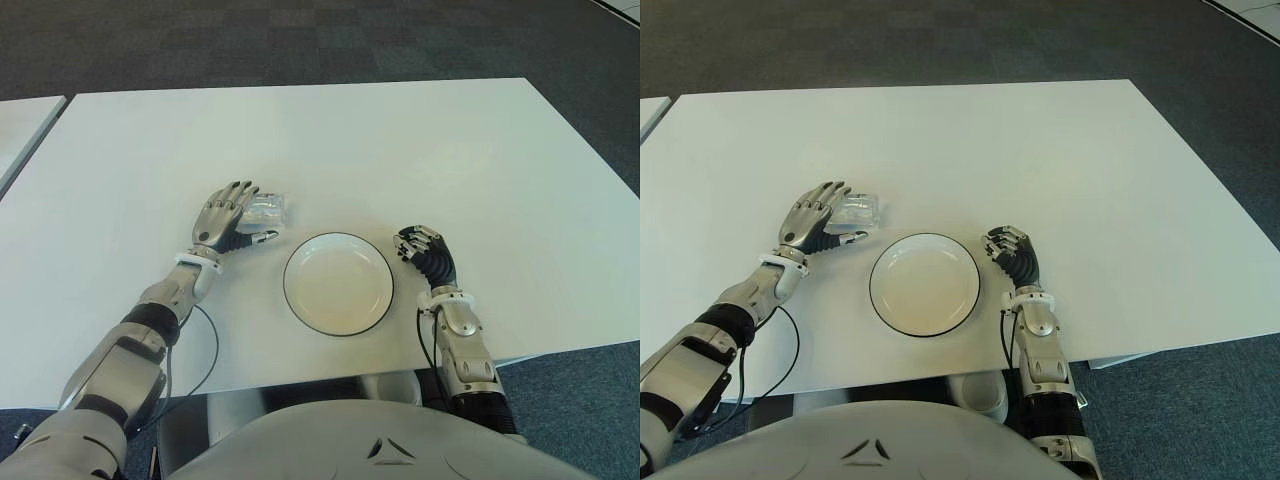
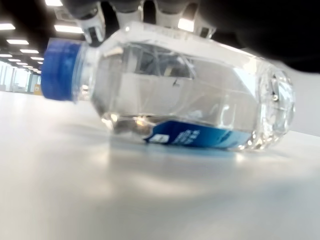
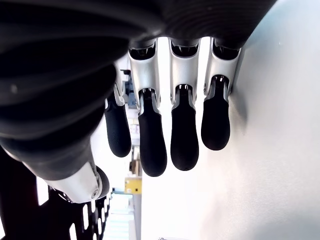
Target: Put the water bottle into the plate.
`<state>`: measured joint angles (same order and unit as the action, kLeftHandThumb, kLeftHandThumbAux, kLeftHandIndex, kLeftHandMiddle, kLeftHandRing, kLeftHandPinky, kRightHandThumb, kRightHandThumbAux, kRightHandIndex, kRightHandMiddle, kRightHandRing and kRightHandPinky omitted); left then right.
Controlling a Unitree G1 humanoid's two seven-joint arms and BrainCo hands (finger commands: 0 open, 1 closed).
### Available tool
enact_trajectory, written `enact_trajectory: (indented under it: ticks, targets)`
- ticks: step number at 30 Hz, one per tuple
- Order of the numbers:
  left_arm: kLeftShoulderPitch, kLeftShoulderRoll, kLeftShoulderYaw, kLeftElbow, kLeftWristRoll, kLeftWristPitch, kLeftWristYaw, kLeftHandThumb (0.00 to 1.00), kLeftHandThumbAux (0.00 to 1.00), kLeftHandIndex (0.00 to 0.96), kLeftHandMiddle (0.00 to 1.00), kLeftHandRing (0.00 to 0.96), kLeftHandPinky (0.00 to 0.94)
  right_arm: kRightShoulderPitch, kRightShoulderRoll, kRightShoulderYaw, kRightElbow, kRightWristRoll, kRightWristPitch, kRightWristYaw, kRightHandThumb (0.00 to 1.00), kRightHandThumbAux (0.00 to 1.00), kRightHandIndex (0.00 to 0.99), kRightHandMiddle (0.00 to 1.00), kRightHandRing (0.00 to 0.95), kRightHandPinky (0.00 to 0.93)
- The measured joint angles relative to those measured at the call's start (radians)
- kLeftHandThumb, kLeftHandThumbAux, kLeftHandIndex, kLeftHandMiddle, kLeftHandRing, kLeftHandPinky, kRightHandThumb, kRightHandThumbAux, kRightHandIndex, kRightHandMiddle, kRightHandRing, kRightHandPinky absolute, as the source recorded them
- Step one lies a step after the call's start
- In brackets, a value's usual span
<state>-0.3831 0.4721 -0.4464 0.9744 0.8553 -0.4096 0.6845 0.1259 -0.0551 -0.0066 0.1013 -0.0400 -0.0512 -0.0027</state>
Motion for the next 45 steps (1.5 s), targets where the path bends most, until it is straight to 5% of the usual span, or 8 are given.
enact_trajectory:
  ticks: [30, 45]
  targets:
    - [-0.206, -0.023, -0.099, 0.28, -0.047, -0.028, -0.116, 0.523, 0.226, 0.0, 0.0, 0.0, 0.0, 0.008, 0.001, 0.0, -0.005, -0.008, 0.0, -0.009, 0.705, 0.732, 0.431, 0.582, 0.585, 0.593]
    - [-0.267, -0.019, -0.123, 0.33, -0.055, 0.039, -0.205, 0.505, 0.279, 0.0, 0.0, 0.0, 0.0, 0.008, 0.002, -0.001, -0.005, -0.007, -0.002, -0.008, 0.704, 0.732, 0.43, 0.584, 0.591, 0.604]
